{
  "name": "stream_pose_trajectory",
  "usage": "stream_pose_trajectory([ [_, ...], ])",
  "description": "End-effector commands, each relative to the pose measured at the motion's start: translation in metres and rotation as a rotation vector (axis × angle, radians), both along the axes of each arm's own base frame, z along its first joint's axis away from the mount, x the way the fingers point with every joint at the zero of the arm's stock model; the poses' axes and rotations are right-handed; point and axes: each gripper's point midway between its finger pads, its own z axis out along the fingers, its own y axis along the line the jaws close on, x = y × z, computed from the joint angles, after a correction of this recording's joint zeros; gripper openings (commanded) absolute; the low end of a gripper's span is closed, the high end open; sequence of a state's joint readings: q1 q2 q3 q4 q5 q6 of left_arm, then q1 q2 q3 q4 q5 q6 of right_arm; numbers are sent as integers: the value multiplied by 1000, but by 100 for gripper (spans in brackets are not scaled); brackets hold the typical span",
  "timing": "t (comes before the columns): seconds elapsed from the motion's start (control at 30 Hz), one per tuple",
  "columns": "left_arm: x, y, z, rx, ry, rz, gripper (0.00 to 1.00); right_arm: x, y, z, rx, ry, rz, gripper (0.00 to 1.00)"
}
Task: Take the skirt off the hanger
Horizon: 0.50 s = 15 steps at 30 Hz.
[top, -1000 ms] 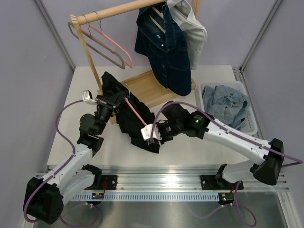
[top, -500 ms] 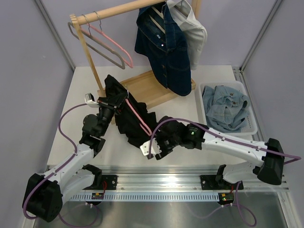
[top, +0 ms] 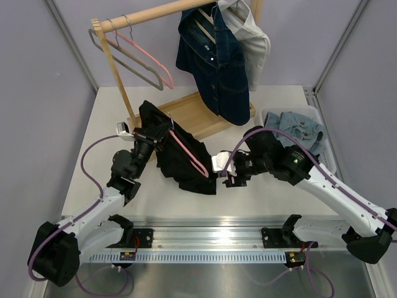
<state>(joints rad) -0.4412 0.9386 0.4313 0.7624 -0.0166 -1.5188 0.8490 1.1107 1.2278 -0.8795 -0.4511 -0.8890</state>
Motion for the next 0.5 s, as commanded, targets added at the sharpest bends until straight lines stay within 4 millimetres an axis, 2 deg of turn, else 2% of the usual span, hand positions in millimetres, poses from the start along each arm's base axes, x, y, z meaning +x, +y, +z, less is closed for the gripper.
stream_pose_trajectory([
  [0.0,-9,1,43,-95,-129,12,0,-15,2,13,36,91,1,63],
  [0.03,-9,0,45,-108,-129,8,0,-11,4,8,35,86,-6,63],
  [0.07,-11,0,50,-128,-141,4,0,-11,3,-6,13,102,-8,63],
  [0.1,-11,-2,50,-143,-134,-8,0,-10,9,-6,41,101,6,63],
  [0.27,-18,-3,60,-183,-151,-36,0,-27,28,-34,86,250,93,56],
  [0.37,-23,-1,66,-205,-159,-41,0,-30,34,-71,46,342,104,52],
  [0.47,-28,0,73,-233,-168,-54,0,-28,42,-80,69,416,100,51],
])
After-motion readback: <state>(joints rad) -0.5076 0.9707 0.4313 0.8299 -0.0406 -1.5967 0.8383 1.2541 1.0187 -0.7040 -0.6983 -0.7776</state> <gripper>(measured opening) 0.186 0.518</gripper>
